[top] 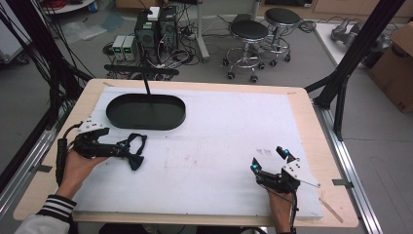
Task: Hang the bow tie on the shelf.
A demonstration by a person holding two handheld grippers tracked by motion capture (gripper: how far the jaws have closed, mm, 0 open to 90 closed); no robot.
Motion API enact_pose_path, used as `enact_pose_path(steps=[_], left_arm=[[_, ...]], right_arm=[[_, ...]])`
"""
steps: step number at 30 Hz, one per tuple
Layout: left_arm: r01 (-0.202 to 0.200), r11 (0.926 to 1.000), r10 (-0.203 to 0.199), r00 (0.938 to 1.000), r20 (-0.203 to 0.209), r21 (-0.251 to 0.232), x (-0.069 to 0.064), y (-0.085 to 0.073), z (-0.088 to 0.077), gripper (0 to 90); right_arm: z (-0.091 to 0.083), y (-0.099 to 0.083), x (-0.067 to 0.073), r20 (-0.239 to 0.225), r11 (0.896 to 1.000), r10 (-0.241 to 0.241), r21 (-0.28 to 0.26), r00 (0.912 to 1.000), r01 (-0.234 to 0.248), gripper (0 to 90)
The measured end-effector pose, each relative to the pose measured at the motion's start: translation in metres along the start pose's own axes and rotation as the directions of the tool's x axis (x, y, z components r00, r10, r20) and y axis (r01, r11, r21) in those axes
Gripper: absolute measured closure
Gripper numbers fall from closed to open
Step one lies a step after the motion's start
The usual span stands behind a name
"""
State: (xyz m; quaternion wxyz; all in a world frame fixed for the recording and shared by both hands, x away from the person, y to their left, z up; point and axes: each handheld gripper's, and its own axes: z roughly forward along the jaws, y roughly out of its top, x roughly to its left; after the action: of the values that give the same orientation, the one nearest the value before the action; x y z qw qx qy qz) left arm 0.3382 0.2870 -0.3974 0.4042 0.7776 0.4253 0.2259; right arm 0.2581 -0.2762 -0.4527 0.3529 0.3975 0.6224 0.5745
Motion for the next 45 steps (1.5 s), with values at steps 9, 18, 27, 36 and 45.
enact_pose_path(steps=[9, 18, 27, 36, 45], left_arm=[[-0.016, 0.9951, 0.021, 0.9986, -0.049, 0.097, 0.000, 0.013, 0.013, 15.5], [-0.021, 0.9729, 0.035, 0.9979, -0.055, 0.230, -0.001, 0.017, 0.033, 20.5], [-0.016, 0.9560, 0.035, 0.9977, -0.059, 0.293, -0.005, 0.019, 0.045, 26.3], [0.010, 0.9374, -0.001, 0.9996, -0.027, 0.348, -0.006, 0.028, 0.050, 36.3], [0.066, 0.9111, -0.056, 0.9978, -0.034, 0.407, -0.004, 0.026, 0.057, 45.2]], right_arm=[[-0.001, 0.000, 0.000, 0.000, 1.000, 0.007, 0.002, 1.0000, -0.007, 3.5], [0.000, 0.000, 0.000, 0.002, 1.000, 0.006, 0.000, 1.0000, -0.006, 3.5], [-0.001, 0.000, 0.000, 0.000, 1.000, 0.013, -0.001, 0.9999, -0.013, 3.5], [0.000, 0.000, -0.001, 0.001, 1.000, 0.014, -0.006, 0.9999, -0.014, 3.5], [-0.001, 0.000, -0.001, 0.002, 1.000, 0.014, -0.007, 0.9999, -0.014, 3.5]])
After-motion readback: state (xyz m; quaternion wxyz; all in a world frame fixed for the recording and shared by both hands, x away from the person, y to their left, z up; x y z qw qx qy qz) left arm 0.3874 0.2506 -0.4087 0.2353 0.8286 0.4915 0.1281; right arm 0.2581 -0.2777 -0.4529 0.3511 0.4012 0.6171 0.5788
